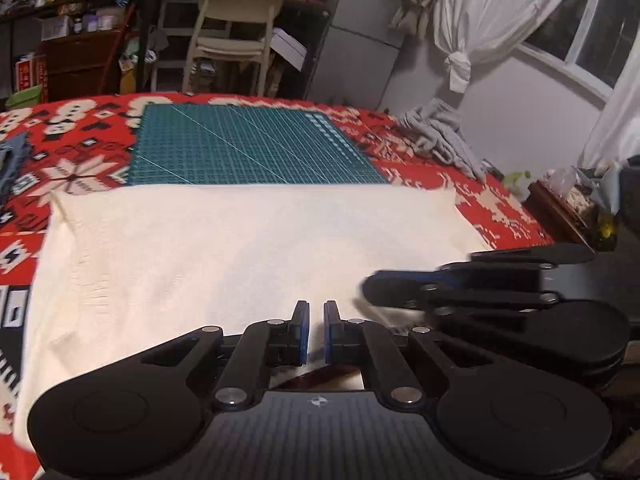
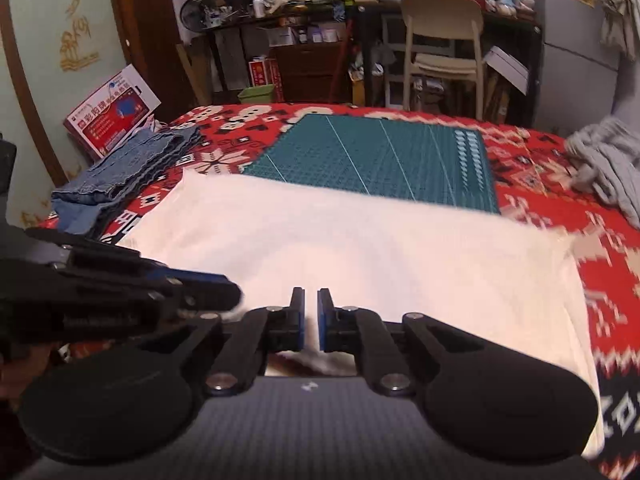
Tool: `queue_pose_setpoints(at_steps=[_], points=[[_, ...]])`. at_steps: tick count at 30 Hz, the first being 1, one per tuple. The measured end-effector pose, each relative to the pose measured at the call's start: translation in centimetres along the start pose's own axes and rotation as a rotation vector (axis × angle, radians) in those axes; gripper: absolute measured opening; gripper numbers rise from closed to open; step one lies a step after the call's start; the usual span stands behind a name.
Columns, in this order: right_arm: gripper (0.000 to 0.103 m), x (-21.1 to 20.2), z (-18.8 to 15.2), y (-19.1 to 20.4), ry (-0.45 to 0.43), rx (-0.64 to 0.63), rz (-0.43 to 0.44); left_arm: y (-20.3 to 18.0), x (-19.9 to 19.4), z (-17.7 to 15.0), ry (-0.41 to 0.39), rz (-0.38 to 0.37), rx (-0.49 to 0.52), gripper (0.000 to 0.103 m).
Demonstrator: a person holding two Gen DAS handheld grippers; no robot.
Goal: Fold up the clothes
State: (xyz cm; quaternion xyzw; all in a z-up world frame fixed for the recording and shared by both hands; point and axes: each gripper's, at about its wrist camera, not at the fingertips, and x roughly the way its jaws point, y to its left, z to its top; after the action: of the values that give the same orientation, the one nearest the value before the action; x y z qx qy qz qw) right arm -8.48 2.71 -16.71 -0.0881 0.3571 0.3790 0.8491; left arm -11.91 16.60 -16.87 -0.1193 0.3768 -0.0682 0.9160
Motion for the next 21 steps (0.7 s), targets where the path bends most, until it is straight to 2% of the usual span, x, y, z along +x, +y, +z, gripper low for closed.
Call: queue_pose_setpoints(at_steps=[3,14,18,21], points=[[0.002,0.9,-0.2,0.4,0.031,-0.015,0.009,-0.3,0.0,-0.6,0.021,0.007,0.026,0.005],[0.002,-2.8,-3.3,-0.5,0.060,0.014,0.006,-0.2,-2.3,-2.5,0.038,0.029,0.036,0.005],[0.004,-3.8,-3.1,-0.8,0.039,0.035,-0.006,-0.1,-3.3,-2.1,0.006,0.017,0.000,0.005],[0.004,-4.6,-2.5,-1.1,0.003,0.035,-0.033,0.8,-3.6,-1.5,-0.005,0.016,-0.070,0.005]])
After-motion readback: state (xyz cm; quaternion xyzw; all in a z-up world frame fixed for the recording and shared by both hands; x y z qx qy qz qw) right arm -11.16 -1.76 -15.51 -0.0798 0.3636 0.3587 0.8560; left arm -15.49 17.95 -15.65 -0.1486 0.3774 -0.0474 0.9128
